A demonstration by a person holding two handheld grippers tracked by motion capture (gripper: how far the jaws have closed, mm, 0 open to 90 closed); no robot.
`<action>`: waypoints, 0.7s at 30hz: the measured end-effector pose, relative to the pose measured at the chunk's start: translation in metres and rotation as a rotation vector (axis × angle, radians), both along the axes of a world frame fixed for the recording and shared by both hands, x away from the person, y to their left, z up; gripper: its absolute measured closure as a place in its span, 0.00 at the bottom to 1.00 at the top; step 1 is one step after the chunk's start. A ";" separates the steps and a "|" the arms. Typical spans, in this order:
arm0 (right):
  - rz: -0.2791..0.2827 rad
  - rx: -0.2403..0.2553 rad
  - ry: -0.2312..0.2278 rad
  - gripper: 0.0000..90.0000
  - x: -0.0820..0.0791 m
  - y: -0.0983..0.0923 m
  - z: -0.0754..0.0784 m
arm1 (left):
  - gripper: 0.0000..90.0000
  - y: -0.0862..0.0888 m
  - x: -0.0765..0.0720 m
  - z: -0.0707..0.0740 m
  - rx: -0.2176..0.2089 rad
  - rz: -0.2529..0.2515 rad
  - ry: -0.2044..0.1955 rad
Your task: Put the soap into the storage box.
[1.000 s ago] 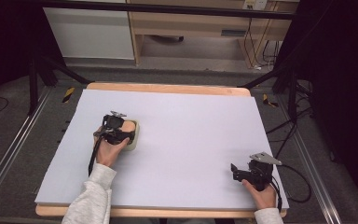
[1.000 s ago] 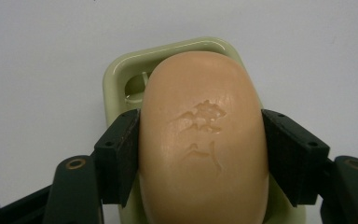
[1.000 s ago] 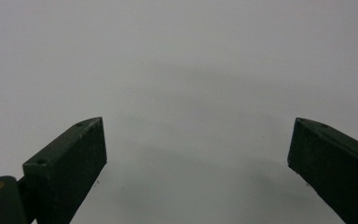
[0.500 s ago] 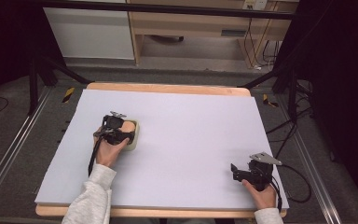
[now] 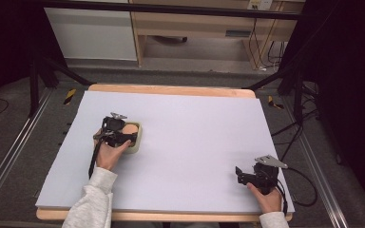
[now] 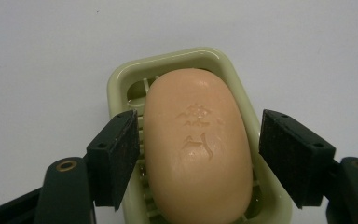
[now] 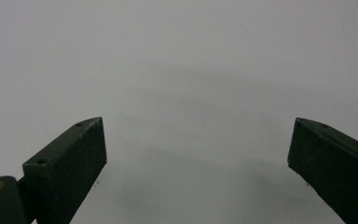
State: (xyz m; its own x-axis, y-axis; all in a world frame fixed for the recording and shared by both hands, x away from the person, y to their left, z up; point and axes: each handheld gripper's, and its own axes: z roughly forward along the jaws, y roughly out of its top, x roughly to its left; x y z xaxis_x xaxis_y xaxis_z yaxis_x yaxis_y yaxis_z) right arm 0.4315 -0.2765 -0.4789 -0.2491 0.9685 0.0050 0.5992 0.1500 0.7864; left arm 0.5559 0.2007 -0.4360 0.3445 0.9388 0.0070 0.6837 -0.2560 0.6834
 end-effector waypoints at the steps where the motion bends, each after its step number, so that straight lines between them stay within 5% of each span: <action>1: 0.000 -0.002 -0.002 0.05 0.000 0.000 0.000 | 0.31 0.000 -0.002 0.002 -0.001 -0.004 -0.003; 21: -0.012 0.005 -0.005 0.05 -0.003 -0.004 0.001 | 0.31 0.009 -0.050 0.022 -0.089 -0.064 -0.127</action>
